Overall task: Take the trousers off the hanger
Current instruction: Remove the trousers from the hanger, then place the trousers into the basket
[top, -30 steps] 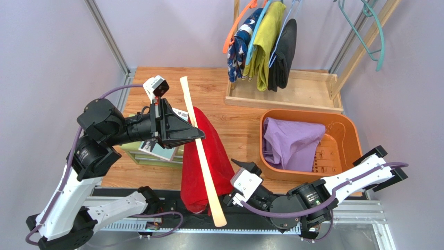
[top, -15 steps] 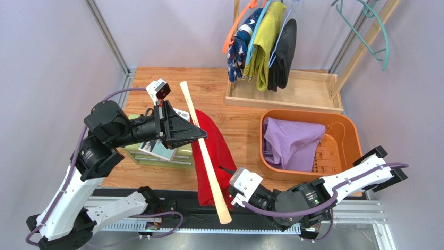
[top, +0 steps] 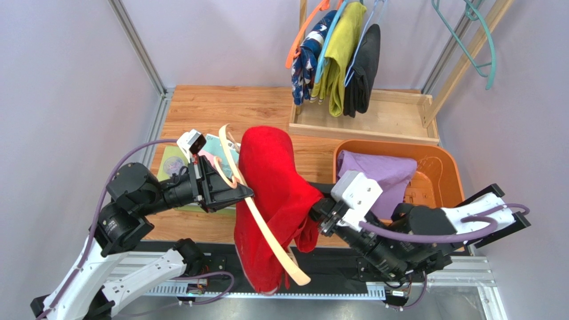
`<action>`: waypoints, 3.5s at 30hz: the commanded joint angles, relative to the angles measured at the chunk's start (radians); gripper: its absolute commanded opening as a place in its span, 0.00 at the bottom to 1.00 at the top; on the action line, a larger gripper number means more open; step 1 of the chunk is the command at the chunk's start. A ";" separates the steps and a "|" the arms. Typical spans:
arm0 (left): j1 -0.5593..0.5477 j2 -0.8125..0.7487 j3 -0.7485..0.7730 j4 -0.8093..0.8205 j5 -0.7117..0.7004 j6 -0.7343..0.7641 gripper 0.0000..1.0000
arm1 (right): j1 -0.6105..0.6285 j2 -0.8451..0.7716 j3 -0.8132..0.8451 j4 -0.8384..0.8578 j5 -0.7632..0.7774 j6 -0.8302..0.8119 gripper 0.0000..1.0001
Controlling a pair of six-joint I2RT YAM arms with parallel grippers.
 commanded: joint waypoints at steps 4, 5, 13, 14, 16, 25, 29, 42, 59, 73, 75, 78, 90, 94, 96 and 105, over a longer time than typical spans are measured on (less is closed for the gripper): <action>0.002 -0.055 -0.109 -0.015 -0.033 0.057 0.00 | -0.028 0.072 0.334 0.229 -0.053 -0.241 0.00; 0.002 -0.063 -0.112 -0.015 -0.032 0.057 0.00 | -0.043 0.106 0.398 0.227 -0.042 -0.267 0.00; 0.002 -0.100 -0.145 -0.055 -0.018 0.077 0.00 | -0.293 0.172 0.571 0.147 -0.056 -0.298 0.00; 0.002 -0.111 -0.150 -0.058 -0.018 0.077 0.00 | -0.324 0.183 0.581 0.147 -0.059 -0.298 0.00; 0.002 -0.123 -0.162 -0.073 -0.027 0.082 0.00 | -0.396 0.194 0.607 0.103 -0.065 -0.304 0.00; 0.002 -0.163 -0.208 -0.102 -0.039 0.089 0.00 | -0.554 0.263 0.761 0.098 -0.066 -0.414 0.00; 0.002 -0.155 -0.205 -0.104 -0.036 0.097 0.00 | -0.679 0.258 0.712 0.100 -0.019 -0.490 0.00; 0.002 -0.079 -0.170 -0.089 0.007 0.121 0.00 | -1.277 0.079 0.379 -0.114 -0.045 -0.255 0.00; 0.002 0.026 -0.132 -0.040 0.086 0.124 0.00 | -1.425 -0.132 0.164 -0.626 -0.104 0.273 0.00; 0.002 -0.020 -0.147 -0.044 0.065 0.103 0.00 | -1.425 -0.201 -0.234 -1.072 -0.579 0.987 0.10; 0.002 -0.023 -0.149 -0.043 0.065 0.103 0.00 | -1.425 -0.190 -0.255 -1.087 -0.615 0.992 0.21; 0.002 -0.031 -0.147 -0.043 0.060 0.101 0.00 | -1.425 -0.165 -0.270 -1.141 -0.645 0.989 0.31; 0.002 -0.014 -0.129 0.000 0.050 0.106 0.00 | -1.425 -0.184 0.076 -1.403 -0.796 0.862 1.00; 0.002 0.003 -0.115 0.013 0.059 0.109 0.00 | -1.425 -0.190 0.173 -1.408 -0.966 0.784 1.00; 0.002 0.012 -0.107 0.017 0.060 0.109 0.00 | -1.425 -0.178 0.212 -1.385 -1.089 0.727 1.00; 0.002 0.041 -0.070 0.037 0.054 0.097 0.00 | -1.373 -0.118 0.186 -1.054 -1.853 0.676 1.00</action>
